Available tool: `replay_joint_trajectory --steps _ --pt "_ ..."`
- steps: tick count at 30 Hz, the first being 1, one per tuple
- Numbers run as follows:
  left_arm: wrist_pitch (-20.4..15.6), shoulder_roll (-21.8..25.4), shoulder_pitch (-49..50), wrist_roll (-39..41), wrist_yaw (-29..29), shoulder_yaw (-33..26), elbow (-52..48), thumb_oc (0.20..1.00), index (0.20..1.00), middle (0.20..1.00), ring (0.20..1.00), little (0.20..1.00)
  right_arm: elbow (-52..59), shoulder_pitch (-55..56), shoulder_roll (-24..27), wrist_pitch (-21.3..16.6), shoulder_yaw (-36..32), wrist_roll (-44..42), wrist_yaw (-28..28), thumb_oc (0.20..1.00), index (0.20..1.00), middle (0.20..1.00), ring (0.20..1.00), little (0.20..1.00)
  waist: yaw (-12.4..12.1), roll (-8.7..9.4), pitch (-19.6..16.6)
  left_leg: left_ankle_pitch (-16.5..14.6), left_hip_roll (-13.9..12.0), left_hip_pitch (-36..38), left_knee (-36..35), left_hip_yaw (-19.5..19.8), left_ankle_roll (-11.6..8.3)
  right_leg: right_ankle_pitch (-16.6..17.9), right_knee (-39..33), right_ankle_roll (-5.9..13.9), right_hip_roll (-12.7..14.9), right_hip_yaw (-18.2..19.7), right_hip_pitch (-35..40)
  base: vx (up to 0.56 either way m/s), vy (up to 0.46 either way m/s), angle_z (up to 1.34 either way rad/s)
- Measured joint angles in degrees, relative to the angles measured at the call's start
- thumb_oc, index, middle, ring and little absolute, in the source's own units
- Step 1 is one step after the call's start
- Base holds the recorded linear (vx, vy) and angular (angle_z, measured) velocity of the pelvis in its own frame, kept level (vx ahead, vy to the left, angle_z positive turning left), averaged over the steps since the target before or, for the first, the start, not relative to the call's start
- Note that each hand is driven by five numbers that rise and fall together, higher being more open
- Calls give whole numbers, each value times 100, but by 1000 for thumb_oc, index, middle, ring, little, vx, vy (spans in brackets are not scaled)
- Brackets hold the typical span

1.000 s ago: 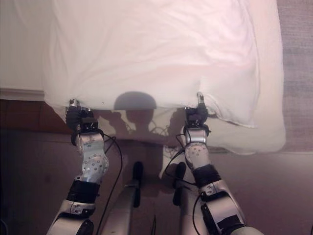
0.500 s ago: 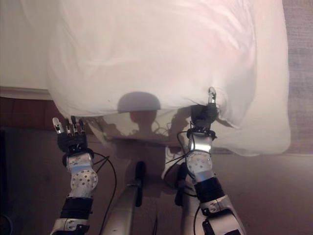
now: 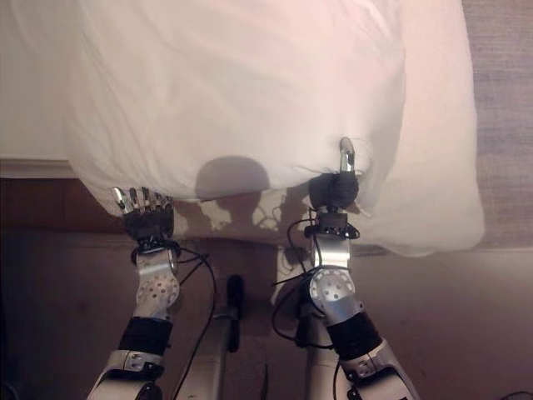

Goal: Make the bed

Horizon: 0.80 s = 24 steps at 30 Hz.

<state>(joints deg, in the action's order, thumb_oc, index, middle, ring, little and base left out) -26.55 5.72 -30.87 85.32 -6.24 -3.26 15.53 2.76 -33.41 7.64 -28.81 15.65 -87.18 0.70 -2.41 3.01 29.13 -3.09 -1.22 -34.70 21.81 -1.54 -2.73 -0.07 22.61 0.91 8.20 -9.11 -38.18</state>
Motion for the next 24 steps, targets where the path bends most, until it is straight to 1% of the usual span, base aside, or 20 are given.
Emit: replay_joint_trajectory --steps 4,8,11,13,15,16,18,19,20,21,22,23,24 --pt "80 4 146 -10 20 132 -21 1000 1000 1000 1000 1000 141 6 9 0 4 -1 6 200 200 200 200 200 -2 17 -6 -18 9 -7 4 -20 20 20 -40 22 1 23 3 2 2 -1" --pt "136 9 655 -88 4 410 -338 1000 1000 1000 1000 1000 174 19 10 1 -1 -1 9 200 200 200 200 200 -11 130 -7 -26 16 -6 0 -26 29 28 -66 34 3 36 9 0 0 0" --pt "243 -7 873 -131 3 443 -381 1000 1000 1000 1000 1000 176 40 7 7 2 -1 9 200 200 200 200 200 -13 137 -4 -27 19 -5 0 -25 31 29 -67 36 5 40 12 0 0 0" --pt "354 34 1234 -144 9 489 -497 1000 1000 1000 1000 1000 177 44 14 18 -3 -1 8 200 200 200 200 200 -24 138 -3 -27 16 2 -1 -25 31 29 -70 36 4 40 18 0 0 0" --pt "523 132 1648 -161 15 601 -596 1000 1000 1000 1000 1000 183 45 50 41 -26 -1 9 200 200 200 200 200 -38 137 -2 -27 17 4 0 -24 31 29 -72 36 3 40 20 0 0 0" --pt "558 168 1678 -191 15 636 -595 1000 1000 1000 1000 1000 184 45 52 42 -26 -1 9 200 200 200 200 200 -38 137 -2 -27 17 4 0 -24 31 29 -72 36 4 41 21 0 0 0" --pt "851 268 2075 -364 179 718 -591 1000 1000 1000 1000 1000 196 47 127 44 -42 -1 11 200 200 200 200 200 -90 133 0 -26 16 12 0 -24 31 29 -76 36 3 41 29 0 0 0" --pt "921 291 2106 -364 223 754 -589 1000 1000 1000 1000 1000 203 48 161 44 -57 -1 14 200 200 200 200 200 -110 133 0 -26 15 14 0 -23 31 29 -77 36 2 41 30 0 0 0" --pt "1087 391 2221 -370 361 862 -575 1000 1000 1000 1000 1000 227 49 212 47 -111 -1 20 200 200 200 200 200 -155 131 1 -25 15 14 0 -22 31 29 -76 36 3 39 32 0 0 0" --pt "1181 450 2294 -399 459 911 -554 1000 1000 1000 1000 1000 231 47 203 50 -135 -1 24 200 200 200 200 200 -178 129 2 -25 15 18 1 -20 31 29 -77 36 4 37 38 0 0 0" --pt "1299 505 2335 -424 600 955 -533 1000 1000 1000 1000 1000 232 46 196 54 -140 -1 29 200 200 200 200 200 -179 128 3 -25 17 24 1 -18 31 29 -79 36 5 37 46 0 0 0" --pt "1516 657 2406 -491 833 1067 -507 1000 1000 1000 1000 1000 232 46 194 84 -139 -1 37 200 200 200 200 200 -177 125 4 -25 18 41 -1 -18 31 31 -89 38 5 37 67 0 0 0" --pt "1618 717 2433 -549 928 1094 -503 1000 1000 1000 1000 1000 232 47 194 100 -140 -1 40 200 200 200 200 200 -181 123 6 -25 19 51 -1 -18 31 31 -91 38 5 38 80 0 0 0"
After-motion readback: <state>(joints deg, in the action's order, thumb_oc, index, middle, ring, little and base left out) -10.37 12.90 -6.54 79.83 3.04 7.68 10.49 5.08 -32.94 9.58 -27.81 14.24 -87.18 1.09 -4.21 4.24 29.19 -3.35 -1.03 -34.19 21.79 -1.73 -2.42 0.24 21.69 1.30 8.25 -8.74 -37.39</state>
